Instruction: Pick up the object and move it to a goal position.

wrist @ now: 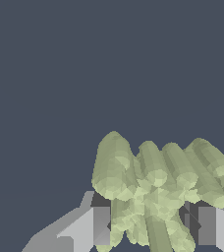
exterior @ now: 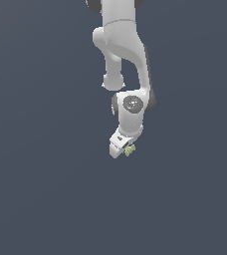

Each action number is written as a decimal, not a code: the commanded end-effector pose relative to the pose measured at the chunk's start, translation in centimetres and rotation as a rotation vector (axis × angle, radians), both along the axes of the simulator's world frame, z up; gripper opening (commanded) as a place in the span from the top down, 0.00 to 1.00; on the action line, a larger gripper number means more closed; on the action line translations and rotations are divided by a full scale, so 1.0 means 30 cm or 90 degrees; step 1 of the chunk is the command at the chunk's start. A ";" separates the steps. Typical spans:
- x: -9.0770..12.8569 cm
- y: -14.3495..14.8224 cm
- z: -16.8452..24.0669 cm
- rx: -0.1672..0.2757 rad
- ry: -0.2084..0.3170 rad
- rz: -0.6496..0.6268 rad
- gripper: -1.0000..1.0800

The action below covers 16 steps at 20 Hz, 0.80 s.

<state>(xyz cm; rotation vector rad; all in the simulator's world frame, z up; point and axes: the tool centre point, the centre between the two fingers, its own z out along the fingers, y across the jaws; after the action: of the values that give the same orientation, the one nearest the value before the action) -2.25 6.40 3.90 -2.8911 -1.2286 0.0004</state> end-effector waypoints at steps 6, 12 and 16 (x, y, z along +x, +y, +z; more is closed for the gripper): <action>0.001 -0.001 -0.002 0.000 0.000 0.000 1.00; 0.008 0.004 0.006 0.000 -0.002 -0.001 1.00; 0.029 0.037 0.020 0.000 -0.002 -0.001 1.00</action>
<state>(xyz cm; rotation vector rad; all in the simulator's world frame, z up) -1.64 7.07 4.30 -2.8939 -1.2258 -0.0024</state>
